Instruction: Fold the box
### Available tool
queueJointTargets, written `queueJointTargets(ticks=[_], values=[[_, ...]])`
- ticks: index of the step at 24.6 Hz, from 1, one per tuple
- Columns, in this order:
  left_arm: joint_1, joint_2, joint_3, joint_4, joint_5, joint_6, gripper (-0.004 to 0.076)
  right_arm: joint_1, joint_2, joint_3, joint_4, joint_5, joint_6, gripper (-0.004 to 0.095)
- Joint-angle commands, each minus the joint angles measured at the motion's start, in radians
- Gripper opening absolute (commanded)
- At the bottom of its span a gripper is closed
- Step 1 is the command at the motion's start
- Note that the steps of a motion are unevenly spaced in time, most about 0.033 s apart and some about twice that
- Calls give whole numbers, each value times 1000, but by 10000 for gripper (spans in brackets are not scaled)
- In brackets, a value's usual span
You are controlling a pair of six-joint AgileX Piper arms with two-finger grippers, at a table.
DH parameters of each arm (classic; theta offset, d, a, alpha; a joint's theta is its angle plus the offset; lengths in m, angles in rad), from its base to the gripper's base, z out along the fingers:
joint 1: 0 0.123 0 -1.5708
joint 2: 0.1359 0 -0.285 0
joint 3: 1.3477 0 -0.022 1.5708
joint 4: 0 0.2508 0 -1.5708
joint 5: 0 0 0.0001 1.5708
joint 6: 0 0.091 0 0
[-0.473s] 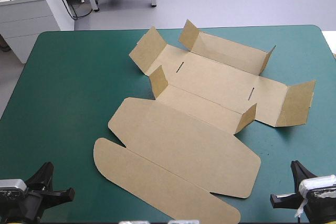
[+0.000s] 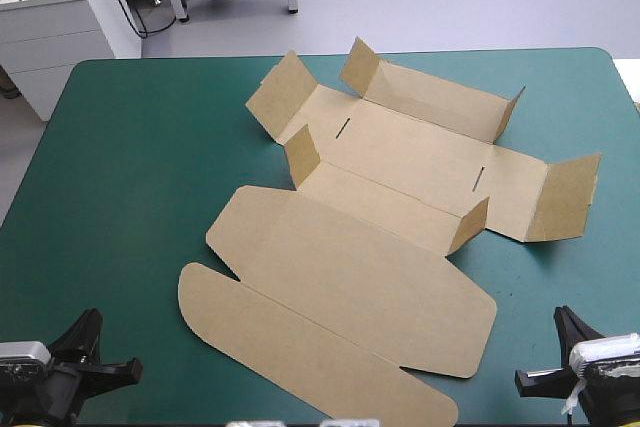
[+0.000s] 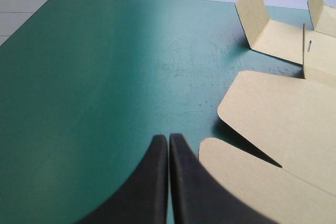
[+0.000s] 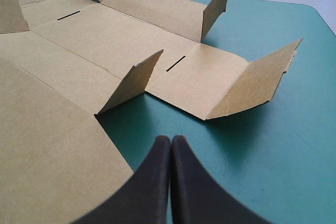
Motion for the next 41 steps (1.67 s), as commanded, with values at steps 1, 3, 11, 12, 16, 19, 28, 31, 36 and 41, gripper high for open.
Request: queueJointTargets(ticks=[1, 3, 11, 12, 16, 19, 28, 31, 36, 41], values=[[-5, 0, -22, -7, -80, -6, -8, -3, -21, -27, 1, -77, 0, 17], [-5, 0, -22, -7, -80, -6, -8, -3, -21, -27, 1, -77, -2, 85], [-5, 0, -22, -7, -80, -6, -8, -3, -21, -27, 1, -77, -2, 470], [-5, 0, -22, -7, -80, -6, -8, -3, -21, -27, 1, -77, -2, 512], [-5, 0, -22, -7, -80, -6, -8, -3, -19, -27, 1, -77, 0, 711], [-5, 0, -22, -7, -80, -10, -8, -3, 5, -27, 1, -74, 0, 771], [-5, 0, -22, -7, -80, -10, -8, -3, 298, -217, 1, -56, 256, 771], [-5, 0, -22, -7, -80, -10, -8, -3, 494, -336, 5, -51, 430, 771], [-5, 0, -22, -7, -80, -10, -8, -3, 872, -495, 64, 77, 459, 771], [-5, 0, -22, -7, -80, -10, -8, -3, 1086, -575, 165, 88, 436, 770]])
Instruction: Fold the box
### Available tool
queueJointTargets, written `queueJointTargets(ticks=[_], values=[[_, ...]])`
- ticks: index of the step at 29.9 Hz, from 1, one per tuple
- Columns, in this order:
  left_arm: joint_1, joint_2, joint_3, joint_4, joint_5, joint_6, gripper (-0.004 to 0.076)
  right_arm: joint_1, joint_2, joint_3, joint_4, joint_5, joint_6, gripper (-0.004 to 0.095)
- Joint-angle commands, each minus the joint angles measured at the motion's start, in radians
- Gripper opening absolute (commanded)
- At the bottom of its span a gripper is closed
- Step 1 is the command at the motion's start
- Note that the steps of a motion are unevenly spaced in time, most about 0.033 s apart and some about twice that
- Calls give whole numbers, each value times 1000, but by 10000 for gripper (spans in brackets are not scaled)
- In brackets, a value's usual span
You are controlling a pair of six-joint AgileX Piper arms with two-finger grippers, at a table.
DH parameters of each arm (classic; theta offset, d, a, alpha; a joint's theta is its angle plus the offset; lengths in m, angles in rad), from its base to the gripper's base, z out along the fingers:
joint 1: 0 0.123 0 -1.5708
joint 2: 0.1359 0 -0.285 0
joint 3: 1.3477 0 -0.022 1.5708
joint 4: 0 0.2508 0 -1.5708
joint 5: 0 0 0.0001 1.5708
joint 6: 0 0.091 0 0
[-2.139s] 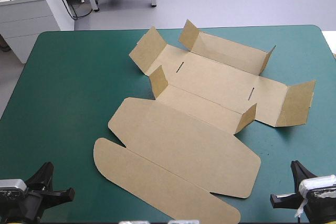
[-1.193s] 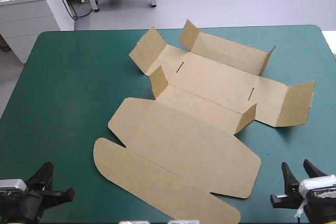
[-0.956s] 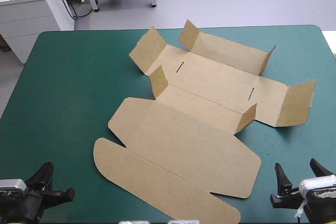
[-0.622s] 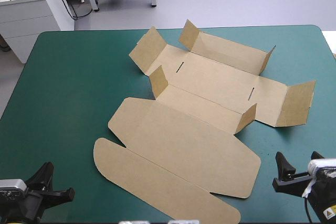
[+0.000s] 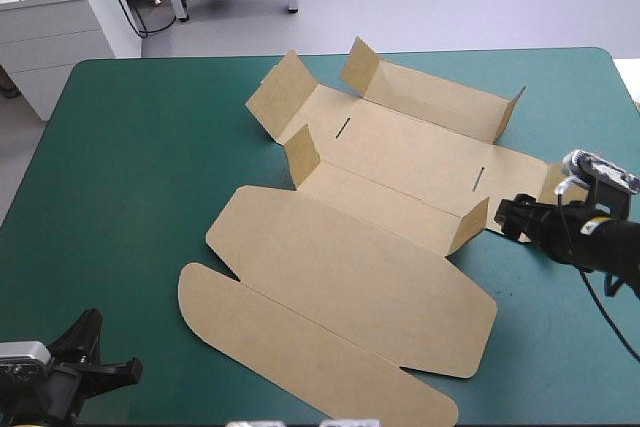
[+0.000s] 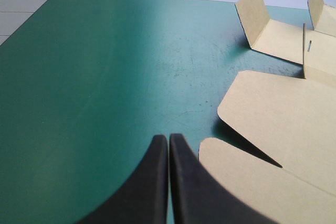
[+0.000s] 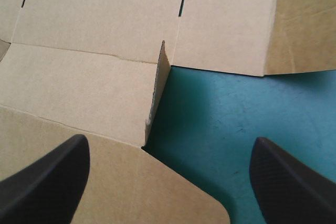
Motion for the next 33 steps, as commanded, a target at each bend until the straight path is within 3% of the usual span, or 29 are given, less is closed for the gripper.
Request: queueJointTargets(ticks=[1, 7, 16, 19, 25, 33], values=[[-5, 0, -22, -7, -80, -9, -8, -3, 124, -79, 84, -24, -20, 770], [-5, 0, -22, -7, -80, -9, -8, -3, 323, -145, 131, 7, -16, 769], [-5, 0, -22, -7, -80, -9, -8, -3, 460, -156, 253, 2, -17, 750], [-5, 0, -22, -7, -80, -9, -8, -3, 473, -156, 255, 9, -15, 607], [-5, 0, -22, -7, -80, -9, -8, -3, 479, -156, 255, 16, -39, -18], [-5, 0, -22, -7, -80, -9, -8, -3, 479, -157, 249, 29, -90, 2]])
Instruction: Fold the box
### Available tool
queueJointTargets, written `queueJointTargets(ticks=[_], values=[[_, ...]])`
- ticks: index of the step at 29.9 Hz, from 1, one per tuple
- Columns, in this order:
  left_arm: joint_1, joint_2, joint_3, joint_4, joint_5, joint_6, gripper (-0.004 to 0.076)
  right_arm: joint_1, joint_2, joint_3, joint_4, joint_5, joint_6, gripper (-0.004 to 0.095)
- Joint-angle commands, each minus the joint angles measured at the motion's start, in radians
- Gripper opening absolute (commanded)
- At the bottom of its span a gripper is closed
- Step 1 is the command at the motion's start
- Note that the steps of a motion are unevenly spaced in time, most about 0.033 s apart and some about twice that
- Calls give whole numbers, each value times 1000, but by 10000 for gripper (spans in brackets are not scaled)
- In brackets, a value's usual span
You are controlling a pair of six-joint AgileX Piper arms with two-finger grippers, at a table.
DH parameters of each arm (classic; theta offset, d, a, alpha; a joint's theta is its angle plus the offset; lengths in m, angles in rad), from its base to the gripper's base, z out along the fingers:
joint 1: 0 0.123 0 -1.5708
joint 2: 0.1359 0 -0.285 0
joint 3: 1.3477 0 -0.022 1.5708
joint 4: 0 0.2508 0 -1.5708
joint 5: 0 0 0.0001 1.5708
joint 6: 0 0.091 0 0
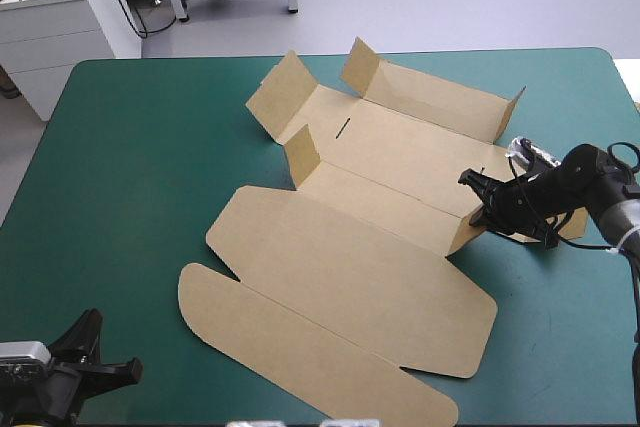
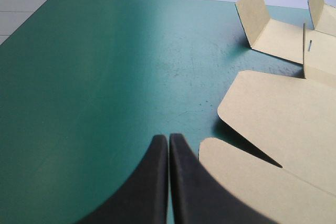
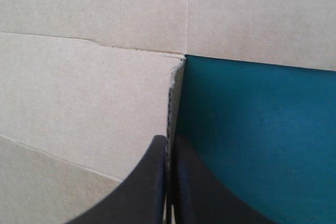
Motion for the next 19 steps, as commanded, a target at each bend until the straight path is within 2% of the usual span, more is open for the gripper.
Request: queueJointTargets(ticks=[1, 5, 10, 16, 19], values=[[-5, 0, -23, -7, -80, -9, -8, -3, -31, -32, 22, 11, -61, 2], [-5, 0, -23, -7, -80, -9, -8, -3, -18, -70, -8, 57, -148, 2], [-5, 0, -23, -7, -80, -9, -8, 7, 52, -188, -74, 173, -231, 1], [-5, 0, -23, -7, -80, -9, -8, 129, 160, -354, -308, 243, -238, 1], [-5, 0, -23, -7, -80, -9, -8, 196, 218, -450, -367, 249, -272, 1]])
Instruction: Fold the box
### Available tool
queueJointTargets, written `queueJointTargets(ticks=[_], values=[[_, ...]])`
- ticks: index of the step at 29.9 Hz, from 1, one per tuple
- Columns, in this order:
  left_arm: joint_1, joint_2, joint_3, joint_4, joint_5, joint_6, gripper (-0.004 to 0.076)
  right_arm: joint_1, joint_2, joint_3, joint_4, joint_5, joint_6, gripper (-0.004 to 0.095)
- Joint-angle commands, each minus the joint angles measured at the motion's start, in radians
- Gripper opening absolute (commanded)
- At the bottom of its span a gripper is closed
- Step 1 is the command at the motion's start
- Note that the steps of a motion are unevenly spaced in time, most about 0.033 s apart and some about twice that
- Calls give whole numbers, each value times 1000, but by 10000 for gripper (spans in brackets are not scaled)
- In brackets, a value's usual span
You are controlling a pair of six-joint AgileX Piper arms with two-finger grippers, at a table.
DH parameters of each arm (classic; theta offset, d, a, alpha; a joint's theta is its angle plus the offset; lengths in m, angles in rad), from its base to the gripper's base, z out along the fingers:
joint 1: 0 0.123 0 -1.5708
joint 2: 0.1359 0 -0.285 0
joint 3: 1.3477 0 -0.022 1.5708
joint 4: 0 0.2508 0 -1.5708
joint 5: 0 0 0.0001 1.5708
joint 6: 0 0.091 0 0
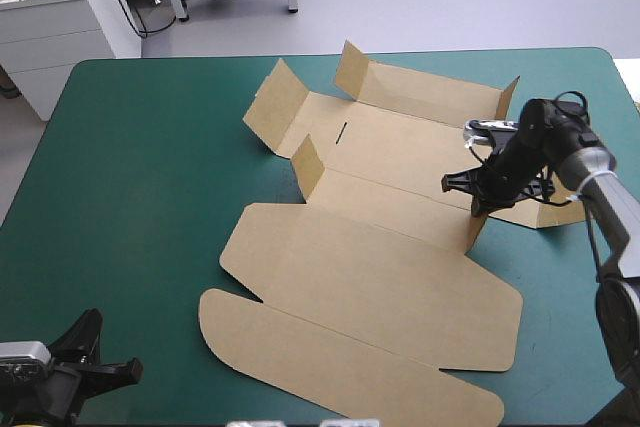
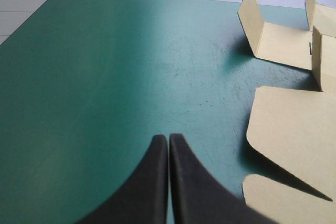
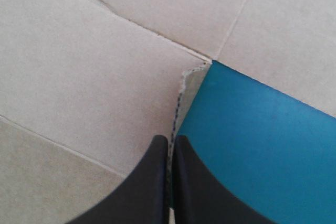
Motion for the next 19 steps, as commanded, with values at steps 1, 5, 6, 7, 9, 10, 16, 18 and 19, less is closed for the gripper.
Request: queueJointTargets(ticks=[1, 5, 6, 7, 9, 10, 16, 18, 19], values=[[-5, 0, -23, -7, -80, -9, -8, 72, 21, -134, -55, -5, -71, 1], [-5, 0, -23, -7, -80, -9, -8, 135, 90, -259, -55, 1, -171, 0], [-5, 0, -23, -7, -80, -9, -8, 149, 107, -291, -57, 8, -206, 0], [-5, 0, -23, -7, -80, -9, -8, 163, 124, -324, -59, 19, -242, 0], [-5, 0, -23, -7, -80, -9, -8, 190, 153, -374, -71, 40, -330, 0], [-5, 0, -23, -7, -80, -9, -8, 206, 166, -401, -83, 56, -375, 0], [-5, 0, -23, -7, -80, -9, -8, 276, 201, -455, -97, 63, -639, 0], [-5, 0, -23, -7, -80, -9, -8, 292, 202, -456, -102, 53, -739, -1], [-5, 0, -23, -7, -80, -9, -8, 299, 202, -456, -102, 47, -800, -7]])
